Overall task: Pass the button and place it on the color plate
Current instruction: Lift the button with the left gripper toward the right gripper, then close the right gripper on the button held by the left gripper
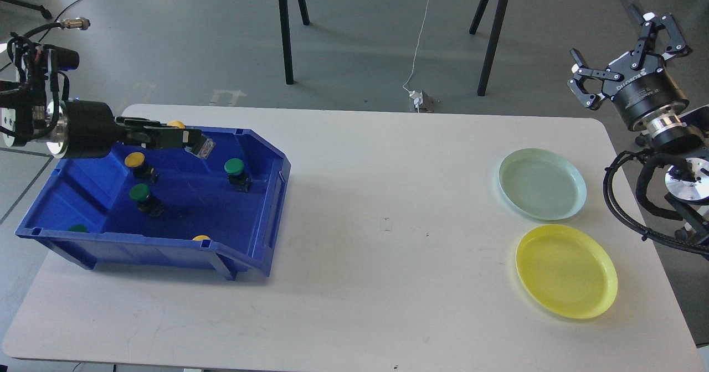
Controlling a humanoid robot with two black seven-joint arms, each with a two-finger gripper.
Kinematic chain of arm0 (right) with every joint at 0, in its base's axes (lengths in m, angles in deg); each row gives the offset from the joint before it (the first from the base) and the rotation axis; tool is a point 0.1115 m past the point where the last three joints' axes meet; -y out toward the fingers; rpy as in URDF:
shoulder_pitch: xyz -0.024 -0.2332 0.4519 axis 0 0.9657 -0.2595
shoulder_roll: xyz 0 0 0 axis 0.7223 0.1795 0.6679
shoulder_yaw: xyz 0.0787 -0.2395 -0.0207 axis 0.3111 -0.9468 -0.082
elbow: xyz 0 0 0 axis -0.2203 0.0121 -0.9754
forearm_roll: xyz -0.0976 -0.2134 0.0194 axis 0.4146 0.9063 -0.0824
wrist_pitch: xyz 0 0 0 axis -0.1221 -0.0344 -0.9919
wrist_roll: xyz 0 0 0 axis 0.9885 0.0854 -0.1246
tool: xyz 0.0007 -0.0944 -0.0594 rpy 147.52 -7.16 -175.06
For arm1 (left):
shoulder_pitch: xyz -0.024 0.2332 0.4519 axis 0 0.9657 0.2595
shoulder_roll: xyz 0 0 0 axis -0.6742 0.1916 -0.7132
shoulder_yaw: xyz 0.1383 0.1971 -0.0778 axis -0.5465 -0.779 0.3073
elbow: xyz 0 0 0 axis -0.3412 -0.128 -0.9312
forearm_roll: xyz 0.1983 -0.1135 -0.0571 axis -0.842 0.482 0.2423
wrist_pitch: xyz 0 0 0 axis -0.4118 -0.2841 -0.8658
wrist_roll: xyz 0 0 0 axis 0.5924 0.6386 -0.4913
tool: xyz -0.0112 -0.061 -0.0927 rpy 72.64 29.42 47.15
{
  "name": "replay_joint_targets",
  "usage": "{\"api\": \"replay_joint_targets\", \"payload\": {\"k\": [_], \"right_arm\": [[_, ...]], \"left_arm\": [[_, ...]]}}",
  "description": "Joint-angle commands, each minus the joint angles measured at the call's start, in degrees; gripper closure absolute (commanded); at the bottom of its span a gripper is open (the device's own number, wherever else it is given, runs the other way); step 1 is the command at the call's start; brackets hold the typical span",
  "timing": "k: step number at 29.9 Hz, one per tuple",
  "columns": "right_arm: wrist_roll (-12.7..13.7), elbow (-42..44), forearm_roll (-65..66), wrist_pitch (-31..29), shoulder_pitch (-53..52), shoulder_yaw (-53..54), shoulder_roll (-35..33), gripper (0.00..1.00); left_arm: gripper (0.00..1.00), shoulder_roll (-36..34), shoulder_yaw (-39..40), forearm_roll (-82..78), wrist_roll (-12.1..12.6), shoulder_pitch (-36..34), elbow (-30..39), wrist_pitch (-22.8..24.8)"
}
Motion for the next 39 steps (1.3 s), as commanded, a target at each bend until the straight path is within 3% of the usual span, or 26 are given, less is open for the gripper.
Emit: {"api": "replay_joint_targets", "payload": {"k": [1, 4, 7, 12, 16, 18, 24, 31, 39], "right_arm": [[0.36, -0.45, -0.04, 0.0, 0.08, 0.85, -0.01, 0.01], [0.36, -1.14, 0.31, 0.0, -0.01, 0.33, -0.1, 0.01], [0.36, -5.7, 1.62, 0.0, 0.08, -0.55, -2.46, 0.01], [0.18, -17.12, 12.59, 0.0, 0.26, -0.82, -5.64, 0.01], [0.09, -31.96, 20.59, 0.0, 2.71, -2.13, -7.48, 0.01], [-0.17, -35.77, 24.64, 0.0, 4.38, -3.19, -7.66, 0.01], [-0.87, -36.04, 27.03, 0.0, 5.97, -4.16, -4.86, 0.01], [-0.96, -33.5, 27.55, 0.0, 4.83, -4.42, 3.14, 0.01], [-1.05, -30.86, 26.94, 0.0, 1.49, -8.38, 6.31, 0.01]], "left_arm": [[0.92, -5.43, 5.98, 15.64, 0.0, 0.01, 11.89, 0.0], [0.92, -2.12, 7.4, 26.99, 0.0, 0.18, 15.17, 0.0], [0.92, 6.92, 7.66, 36.31, 0.0, 1.32, 13.42, 0.0], [0.92, 23.79, 7.84, 38.97, 0.0, 4.75, 3.42, 0.0], [0.92, 32.69, 9.15, 39.15, 0.0, 8.53, -3.72, 0.0], [0.92, 33.14, 11.69, 39.33, 0.0, 9.32, -4.34, 0.0], [0.91, 33.06, 13.64, 39.33, 0.0, 10.91, -4.78, 0.0], [0.91, 33.06, 13.73, 39.41, 0.0, 10.91, -4.69, 0.0], [0.91, 33.06, 13.73, 39.5, 0.0, 10.91, -4.69, 0.0]]}}
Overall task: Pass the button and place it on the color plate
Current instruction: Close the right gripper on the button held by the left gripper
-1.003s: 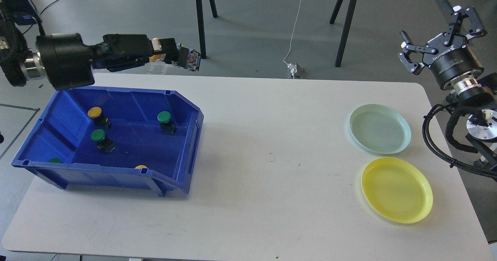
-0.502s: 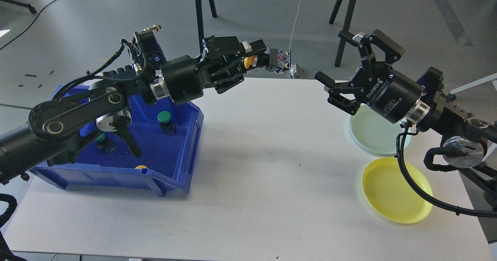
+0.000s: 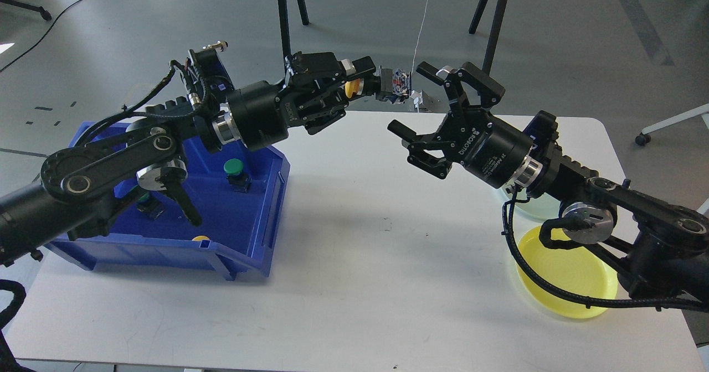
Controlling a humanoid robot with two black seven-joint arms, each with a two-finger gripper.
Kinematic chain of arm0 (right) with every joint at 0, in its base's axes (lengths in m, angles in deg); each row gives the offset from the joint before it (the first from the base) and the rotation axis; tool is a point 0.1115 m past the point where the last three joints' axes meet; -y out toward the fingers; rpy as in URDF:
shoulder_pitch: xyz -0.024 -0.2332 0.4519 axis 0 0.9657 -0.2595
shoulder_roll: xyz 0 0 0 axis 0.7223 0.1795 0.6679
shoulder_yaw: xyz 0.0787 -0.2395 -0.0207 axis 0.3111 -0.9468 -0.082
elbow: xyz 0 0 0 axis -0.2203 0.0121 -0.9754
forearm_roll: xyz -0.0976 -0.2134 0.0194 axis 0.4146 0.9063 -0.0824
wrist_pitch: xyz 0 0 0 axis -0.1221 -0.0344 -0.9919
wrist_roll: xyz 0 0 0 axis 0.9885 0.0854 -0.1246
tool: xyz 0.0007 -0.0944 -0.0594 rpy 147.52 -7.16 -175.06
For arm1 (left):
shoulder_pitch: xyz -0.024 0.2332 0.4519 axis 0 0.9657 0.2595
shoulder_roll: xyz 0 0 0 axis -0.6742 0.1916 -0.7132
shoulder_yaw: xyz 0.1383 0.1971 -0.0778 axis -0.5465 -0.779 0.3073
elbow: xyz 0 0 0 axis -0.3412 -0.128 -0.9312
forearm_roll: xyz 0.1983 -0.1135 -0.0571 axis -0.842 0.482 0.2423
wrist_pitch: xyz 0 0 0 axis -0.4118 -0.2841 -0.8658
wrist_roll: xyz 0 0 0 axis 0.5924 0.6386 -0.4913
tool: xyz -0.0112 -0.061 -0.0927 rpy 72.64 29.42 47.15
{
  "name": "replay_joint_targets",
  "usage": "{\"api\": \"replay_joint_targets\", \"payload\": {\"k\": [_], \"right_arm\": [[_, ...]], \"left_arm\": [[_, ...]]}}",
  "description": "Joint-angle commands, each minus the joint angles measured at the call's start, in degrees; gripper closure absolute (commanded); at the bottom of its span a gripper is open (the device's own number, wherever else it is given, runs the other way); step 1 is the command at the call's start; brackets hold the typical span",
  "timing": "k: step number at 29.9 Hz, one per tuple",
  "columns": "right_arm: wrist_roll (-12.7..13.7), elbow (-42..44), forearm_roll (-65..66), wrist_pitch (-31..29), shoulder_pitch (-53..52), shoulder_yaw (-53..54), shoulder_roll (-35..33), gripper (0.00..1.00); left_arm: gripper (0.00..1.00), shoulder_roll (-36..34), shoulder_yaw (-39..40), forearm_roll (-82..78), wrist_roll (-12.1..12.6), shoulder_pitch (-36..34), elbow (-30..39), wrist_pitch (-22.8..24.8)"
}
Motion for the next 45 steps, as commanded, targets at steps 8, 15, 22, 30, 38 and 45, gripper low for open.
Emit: {"api": "replay_joint_targets", "payload": {"k": [8, 15, 22, 30, 38, 45], "right_arm": [[-4.03, 0.25, -0.91, -0.01, -0.74, 0.04, 0.96, 0.05], [-4.3, 0.25, -0.91, -0.01, -1.97, -0.04, 0.87, 0.08], [-4.47, 0.16, -0.56, -0.01, -1.97, -0.57, 0.96, 0.28], [-4.47, 0.25, 0.06, -0.01, -2.06, -0.75, 1.04, 0.44], [-4.47, 2.01, 0.15, -0.01, -1.97, -0.75, 2.62, 0.44], [-4.39, 4.65, 0.15, -0.01, -2.06, -0.83, 5.0, 0.28]], "left_arm": [[0.91, 0.0, -0.01, 0.01, 0.0, -0.03, -0.01, 0.0], [0.91, 0.09, 0.08, 0.01, 0.0, -0.03, -0.62, 0.0], [0.91, 0.0, 0.52, 0.01, 0.0, -0.03, -0.8, 0.0], [0.91, 0.0, 0.52, 0.01, 0.0, -0.03, -0.8, 0.0], [0.91, 0.0, 0.52, -0.08, 0.0, 0.05, -0.88, 0.0], [0.91, 0.0, 0.52, -0.08, 0.0, 0.05, -0.88, 0.0]]}}
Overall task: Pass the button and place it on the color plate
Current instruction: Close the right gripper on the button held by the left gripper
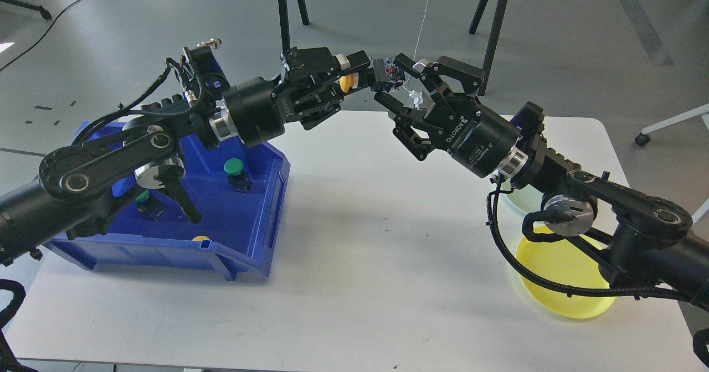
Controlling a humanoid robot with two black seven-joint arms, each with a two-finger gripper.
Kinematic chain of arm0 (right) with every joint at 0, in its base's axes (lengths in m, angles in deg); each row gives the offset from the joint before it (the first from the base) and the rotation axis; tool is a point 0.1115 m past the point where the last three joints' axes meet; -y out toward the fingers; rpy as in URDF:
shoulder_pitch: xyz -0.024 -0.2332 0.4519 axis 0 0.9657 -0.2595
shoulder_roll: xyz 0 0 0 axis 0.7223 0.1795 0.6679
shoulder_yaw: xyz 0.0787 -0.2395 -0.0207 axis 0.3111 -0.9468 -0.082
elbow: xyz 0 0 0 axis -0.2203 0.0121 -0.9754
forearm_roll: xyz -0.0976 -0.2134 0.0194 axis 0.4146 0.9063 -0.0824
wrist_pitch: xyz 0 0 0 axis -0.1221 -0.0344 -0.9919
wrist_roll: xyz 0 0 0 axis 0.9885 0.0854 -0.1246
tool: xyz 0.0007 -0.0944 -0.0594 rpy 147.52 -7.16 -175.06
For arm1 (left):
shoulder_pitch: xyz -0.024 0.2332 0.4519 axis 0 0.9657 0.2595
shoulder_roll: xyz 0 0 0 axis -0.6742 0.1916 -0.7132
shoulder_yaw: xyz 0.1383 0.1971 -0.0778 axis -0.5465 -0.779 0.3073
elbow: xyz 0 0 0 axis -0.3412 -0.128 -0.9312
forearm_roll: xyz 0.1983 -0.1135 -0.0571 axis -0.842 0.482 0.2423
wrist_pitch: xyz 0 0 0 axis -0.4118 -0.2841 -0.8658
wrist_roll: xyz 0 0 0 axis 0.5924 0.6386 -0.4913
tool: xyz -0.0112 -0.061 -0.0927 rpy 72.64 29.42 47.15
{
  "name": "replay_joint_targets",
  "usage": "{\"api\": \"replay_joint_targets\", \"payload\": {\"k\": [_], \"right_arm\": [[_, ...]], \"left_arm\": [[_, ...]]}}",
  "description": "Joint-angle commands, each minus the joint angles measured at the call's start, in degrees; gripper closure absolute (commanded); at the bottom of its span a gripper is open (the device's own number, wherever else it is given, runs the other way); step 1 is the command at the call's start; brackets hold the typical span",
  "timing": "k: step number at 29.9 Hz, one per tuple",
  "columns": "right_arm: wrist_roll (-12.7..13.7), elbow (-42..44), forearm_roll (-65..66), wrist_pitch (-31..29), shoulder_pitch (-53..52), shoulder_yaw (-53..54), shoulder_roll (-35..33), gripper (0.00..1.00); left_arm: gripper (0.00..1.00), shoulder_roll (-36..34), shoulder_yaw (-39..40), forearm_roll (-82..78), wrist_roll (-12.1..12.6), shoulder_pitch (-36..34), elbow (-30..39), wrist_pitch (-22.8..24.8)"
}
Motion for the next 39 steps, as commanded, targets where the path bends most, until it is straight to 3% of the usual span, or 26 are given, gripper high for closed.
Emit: {"api": "replay_joint_targets", "payload": {"k": [1, 6, 15, 21, 35, 39], "right_arm": [[0.03, 0.73, 0.01, 0.02, 0.04, -0.03, 1.01, 0.26], [0.03, 0.74, 0.01, 0.02, 0.13, -0.03, 1.09, 0.26], [0.03, 0.74, 0.01, 0.02, -0.04, -0.03, 1.09, 0.46], [0.03, 0.74, 0.01, 0.02, -0.13, 0.06, 1.09, 0.49], [0.03, 0.82, 0.54, 0.02, -0.13, 0.06, 1.09, 0.73], [0.03, 0.82, 0.54, 0.02, -0.13, 0.06, 1.01, 0.75]], "left_arm": [[0.91, -0.09, 0.07, 0.1, -0.13, -0.02, 0.03, -0.05], [0.91, -0.09, 0.07, 0.1, -0.13, -0.02, 0.03, -0.05], [0.91, -0.09, 0.07, 0.01, -0.13, -0.02, 0.03, -0.05], [0.91, -0.09, 0.07, 0.01, -0.13, -0.02, 0.03, -0.05], [0.91, -0.09, -0.02, -0.16, -0.13, -0.02, 0.03, -0.05], [0.91, -0.09, -0.02, -0.16, -0.13, -0.02, 0.03, -0.05]]}}
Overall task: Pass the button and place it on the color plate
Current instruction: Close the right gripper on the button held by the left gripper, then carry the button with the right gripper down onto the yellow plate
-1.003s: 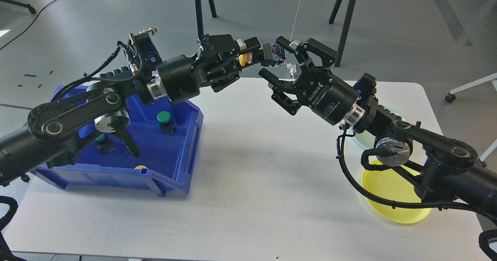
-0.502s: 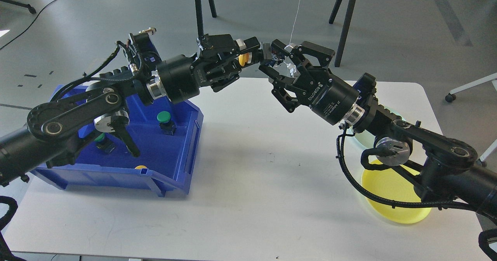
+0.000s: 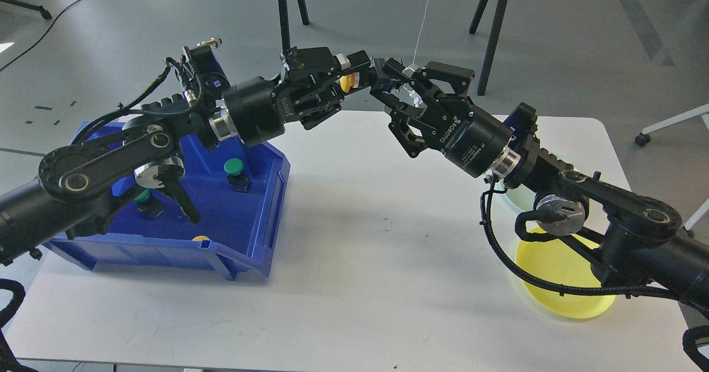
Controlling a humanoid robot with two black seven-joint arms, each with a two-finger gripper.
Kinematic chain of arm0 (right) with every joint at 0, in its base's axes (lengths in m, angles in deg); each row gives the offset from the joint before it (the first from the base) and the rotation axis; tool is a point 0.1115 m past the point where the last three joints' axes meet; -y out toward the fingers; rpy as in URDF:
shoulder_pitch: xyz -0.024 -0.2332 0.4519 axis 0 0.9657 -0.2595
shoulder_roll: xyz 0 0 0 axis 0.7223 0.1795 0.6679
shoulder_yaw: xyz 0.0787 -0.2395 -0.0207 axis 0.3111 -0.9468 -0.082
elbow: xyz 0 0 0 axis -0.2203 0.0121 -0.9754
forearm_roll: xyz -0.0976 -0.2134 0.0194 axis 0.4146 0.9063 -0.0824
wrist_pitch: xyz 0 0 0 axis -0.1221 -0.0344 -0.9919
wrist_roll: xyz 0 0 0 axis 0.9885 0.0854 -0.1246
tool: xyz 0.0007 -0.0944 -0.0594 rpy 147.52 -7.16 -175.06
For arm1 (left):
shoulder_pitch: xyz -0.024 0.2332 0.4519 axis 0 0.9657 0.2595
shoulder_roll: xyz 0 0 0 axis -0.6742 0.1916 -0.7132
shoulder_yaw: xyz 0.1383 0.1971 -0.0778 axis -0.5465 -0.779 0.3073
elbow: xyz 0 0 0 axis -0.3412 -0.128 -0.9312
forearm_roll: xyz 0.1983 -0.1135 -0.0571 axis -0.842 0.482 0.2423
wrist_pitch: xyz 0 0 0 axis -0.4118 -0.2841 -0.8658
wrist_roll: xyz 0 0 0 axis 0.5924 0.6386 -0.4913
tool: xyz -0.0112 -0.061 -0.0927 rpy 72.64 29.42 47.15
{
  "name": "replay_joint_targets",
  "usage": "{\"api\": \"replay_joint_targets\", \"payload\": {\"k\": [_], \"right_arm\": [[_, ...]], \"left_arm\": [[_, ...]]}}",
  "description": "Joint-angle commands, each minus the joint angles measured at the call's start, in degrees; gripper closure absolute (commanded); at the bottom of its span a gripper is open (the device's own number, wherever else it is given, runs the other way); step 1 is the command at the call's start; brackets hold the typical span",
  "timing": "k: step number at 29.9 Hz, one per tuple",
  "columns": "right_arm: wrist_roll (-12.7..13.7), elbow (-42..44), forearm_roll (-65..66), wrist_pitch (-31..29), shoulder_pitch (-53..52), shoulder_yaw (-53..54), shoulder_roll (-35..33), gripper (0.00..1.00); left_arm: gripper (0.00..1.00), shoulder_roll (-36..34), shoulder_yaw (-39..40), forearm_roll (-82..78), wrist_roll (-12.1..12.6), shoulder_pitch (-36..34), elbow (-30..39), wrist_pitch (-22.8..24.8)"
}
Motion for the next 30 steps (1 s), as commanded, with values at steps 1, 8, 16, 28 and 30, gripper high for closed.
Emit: {"api": "replay_joint_targets", "payload": {"k": [1, 8, 16, 28, 30], "right_arm": [[-0.01, -0.06, 0.02, -0.01, 0.08, -0.01, -0.13, 0.76], [-0.01, -0.06, 0.02, -0.01, 0.08, -0.01, -0.21, 0.86], [-0.01, -0.24, 0.02, -0.01, 0.43, -0.1, -0.65, 0.99], [-0.18, -1.46, -0.86, -0.01, 3.58, 2.27, -5.48, 0.99], [-0.45, -2.26, -0.95, 0.04, 7.52, 6.03, -7.24, 0.99]], "left_arm": [[0.91, 0.0, -0.05, -0.01, 0.02, 0.02, -0.01, 0.01], [0.78, 0.0, 0.04, 0.16, 0.02, 0.29, -0.01, 0.01], [0.24, 0.18, 1.18, 1.65, 0.02, 0.81, -0.09, 0.01], [0.18, 0.18, 1.18, 2.54, 0.02, 0.82, -0.18, 0.01], [0.18, 0.18, 1.18, 2.63, 0.02, 0.82, -0.18, 0.01]]}}
